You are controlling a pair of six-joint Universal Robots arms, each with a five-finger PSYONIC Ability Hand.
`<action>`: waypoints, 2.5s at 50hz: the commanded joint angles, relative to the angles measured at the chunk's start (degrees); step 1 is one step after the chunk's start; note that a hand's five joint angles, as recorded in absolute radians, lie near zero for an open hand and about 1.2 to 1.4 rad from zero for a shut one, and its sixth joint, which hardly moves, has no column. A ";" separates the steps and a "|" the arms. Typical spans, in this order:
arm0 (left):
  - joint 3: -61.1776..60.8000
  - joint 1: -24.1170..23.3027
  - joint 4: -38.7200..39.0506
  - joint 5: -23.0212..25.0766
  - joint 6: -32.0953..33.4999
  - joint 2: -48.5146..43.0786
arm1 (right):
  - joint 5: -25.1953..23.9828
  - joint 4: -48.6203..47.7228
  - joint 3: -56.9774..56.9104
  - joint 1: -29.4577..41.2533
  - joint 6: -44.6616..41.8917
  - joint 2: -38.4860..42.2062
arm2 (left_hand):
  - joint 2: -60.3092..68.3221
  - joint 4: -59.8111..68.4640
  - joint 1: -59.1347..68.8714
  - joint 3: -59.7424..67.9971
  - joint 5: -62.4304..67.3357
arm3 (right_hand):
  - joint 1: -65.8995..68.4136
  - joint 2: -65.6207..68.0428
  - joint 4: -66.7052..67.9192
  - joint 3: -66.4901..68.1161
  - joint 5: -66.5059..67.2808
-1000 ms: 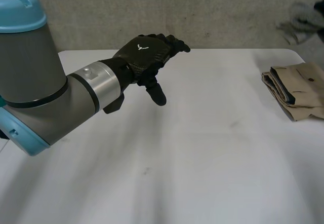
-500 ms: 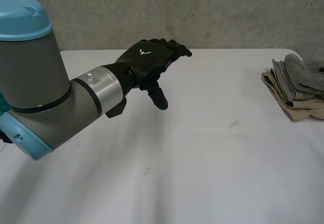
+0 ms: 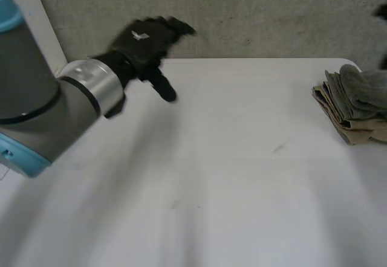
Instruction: Fold the laundry.
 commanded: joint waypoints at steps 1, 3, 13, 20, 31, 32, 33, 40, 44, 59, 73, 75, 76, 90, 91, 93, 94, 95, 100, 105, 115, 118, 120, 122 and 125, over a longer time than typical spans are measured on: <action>-2.16 14.19 8.69 -1.83 5.16 -2.20 | -1.37 -11.03 16.68 11.90 3.50 -5.10 | -2.07 -2.03 -2.03 -2.20 -2.64 | -1.66 -2.67 -3.49 -2.39 -3.31; -1.72 17.55 8.78 -1.30 7.80 -4.66 | -1.20 -13.13 21.59 15.93 3.06 -5.54 | -2.03 -1.98 -1.98 -2.16 -2.60 | -1.66 -2.67 -3.49 -2.39 -3.31; 2.66 32.49 8.96 1.34 35.02 -23.81 | -1.20 -14.99 34.71 20.00 -0.28 -5.98 | -2.03 -1.98 -1.98 -2.16 -2.60 | -1.66 -2.67 -3.49 -2.39 -3.31; 6.45 35.32 9.22 -0.32 49.02 -33.05 | -1.72 -15.08 38.75 19.47 -0.72 -6.16 | 3.97 4.01 4.02 3.84 3.40 | -1.66 -2.67 -3.49 -2.39 -3.31; 4.18 25.14 15.02 -7.80 35.61 -27.28 | -1.46 -15.08 41.30 18.59 -0.63 -7.39 | 67.93 67.97 67.97 67.80 67.36 | -1.66 -2.67 -3.49 -2.39 -3.31; 1.56 22.25 15.37 -8.32 31.76 -23.96 | -1.46 -15.08 41.48 18.33 -0.63 -7.74 | 67.93 67.97 67.97 67.80 67.36 | -1.66 -2.67 -3.49 -2.39 -3.31; 0.49 20.83 15.37 -8.33 29.72 -22.18 | -1.37 -15.08 41.66 18.15 -0.63 -8.09 | 67.93 67.97 67.97 67.80 67.36 | -1.66 -2.67 -3.49 -2.39 -3.31; -7.94 3.29 14.93 -7.11 6.38 -10.76 | -1.28 -15.08 42.19 15.61 0.07 -10.64 | 67.93 67.97 67.97 67.80 67.36 | -1.66 -2.67 -3.49 -2.39 -3.31; -11.30 -6.41 15.81 -3.41 -5.26 -9.07 | -1.20 -15.17 42.10 13.94 0.16 -11.26 | 67.93 67.97 67.97 67.80 67.36 | -1.66 -2.67 -3.49 -2.39 -3.31; -6.64 -8.20 11.78 -1.91 -7.65 -13.04 | -1.90 -14.99 42.36 13.06 0.33 -12.05 | -2.07 -2.03 -2.03 -2.20 -2.64 | -1.66 -2.67 -3.49 -2.39 -3.31; -12.71 2.88 9.83 -1.39 1.47 -6.08 | -2.07 -5.51 41.83 14.20 0.42 -12.66 | 0.33 0.37 0.38 0.20 -0.24 | -1.66 -2.67 -3.49 -2.39 -3.31; -11.40 3.24 9.58 -1.38 7.16 -9.05 | -2.25 -4.97 42.36 15.33 0.42 -12.40 | 0.33 0.37 0.38 0.20 -0.24 | -1.66 -2.67 -3.49 -2.39 -3.31; -10.78 3.33 9.40 -1.47 9.20 -10.29 | -2.34 -5.23 42.54 16.21 0.51 -12.23 | 0.16 0.20 0.21 0.03 -0.41 | -1.66 -2.67 -3.49 -2.39 -3.31; -13.58 6.32 5.62 -1.82 21.00 -15.66 | -1.81 -15.43 45.26 23.43 0.60 -4.76 | 0.50 0.54 0.54 0.37 -0.07 | 0.95 -0.06 -0.89 0.21 -0.71; -13.93 6.14 5.70 -1.82 21.00 -15.84 | -1.72 -15.43 45.09 23.51 0.60 -4.14 | 0.66 0.71 0.71 0.53 0.09 | 1.28 0.27 -0.55 0.55 -0.37; -14.03 6.14 5.71 -1.91 21.00 -15.84 | -1.72 -15.52 44.65 23.60 0.34 -2.57 | 1.00 1.04 1.05 0.87 0.43 | 2.12 1.11 0.29 1.39 0.47; -13.94 6.05 5.70 -1.91 21.00 -16.01 | -1.64 -15.52 44.39 23.60 0.25 -2.12 | 1.50 1.54 1.55 1.37 0.93 | 2.30 1.28 0.46 1.56 0.64; -13.94 5.96 5.70 -2.00 21.00 -16.28 | -1.64 -15.52 44.21 23.69 0.16 -1.68 | 4.84 4.88 4.88 4.70 4.27 | 2.46 1.45 0.63 1.73 0.81; -13.85 5.52 5.70 -2.09 21.09 -17.51 | -0.76 -16.48 42.63 24.39 -0.11 0.78 | 28.36 28.40 28.41 28.23 27.79 | 13.71 12.70 11.88 12.98 12.06; -13.76 5.17 5.44 -2.18 21.17 -18.21 | 1.00 -18.85 41.22 24.39 -0.28 2.98 | 61.50 61.54 61.55 61.37 60.93 | 50.08 49.06 48.24 49.34 48.42; -13.32 1.22 5.27 -7.44 20.74 -12.25 | 1.53 -18.59 38.32 23.78 -3.44 2.19 | 67.93 67.97 67.97 67.80 67.36 | 68.34 67.33 66.51 67.61 66.69; -13.15 -0.53 5.27 -9.55 19.69 -8.04 | 1.62 -18.42 36.57 23.60 -3.53 0.96 | 67.93 67.97 67.97 67.80 67.36 | 68.34 67.33 66.51 67.61 66.69; -13.06 -1.24 5.27 -9.91 18.37 -5.22 | 1.62 -18.16 34.73 23.69 -3.36 -1.48 | 67.93 67.97 67.97 67.80 67.36 | 68.34 67.33 66.51 67.61 66.69; -13.06 -1.85 5.35 -9.91 15.57 -0.23 | 1.62 -17.81 33.40 23.78 -3.18 -3.86 | 67.93 67.97 67.97 67.80 67.36 | 68.34 67.33 66.51 67.61 66.69; -13.06 -1.95 5.53 -9.82 11.96 4.19 | 1.53 -15.96 29.45 24.04 -3.27 -9.40 | 67.93 67.97 67.97 67.80 67.36 | 68.34 67.33 66.51 67.61 66.69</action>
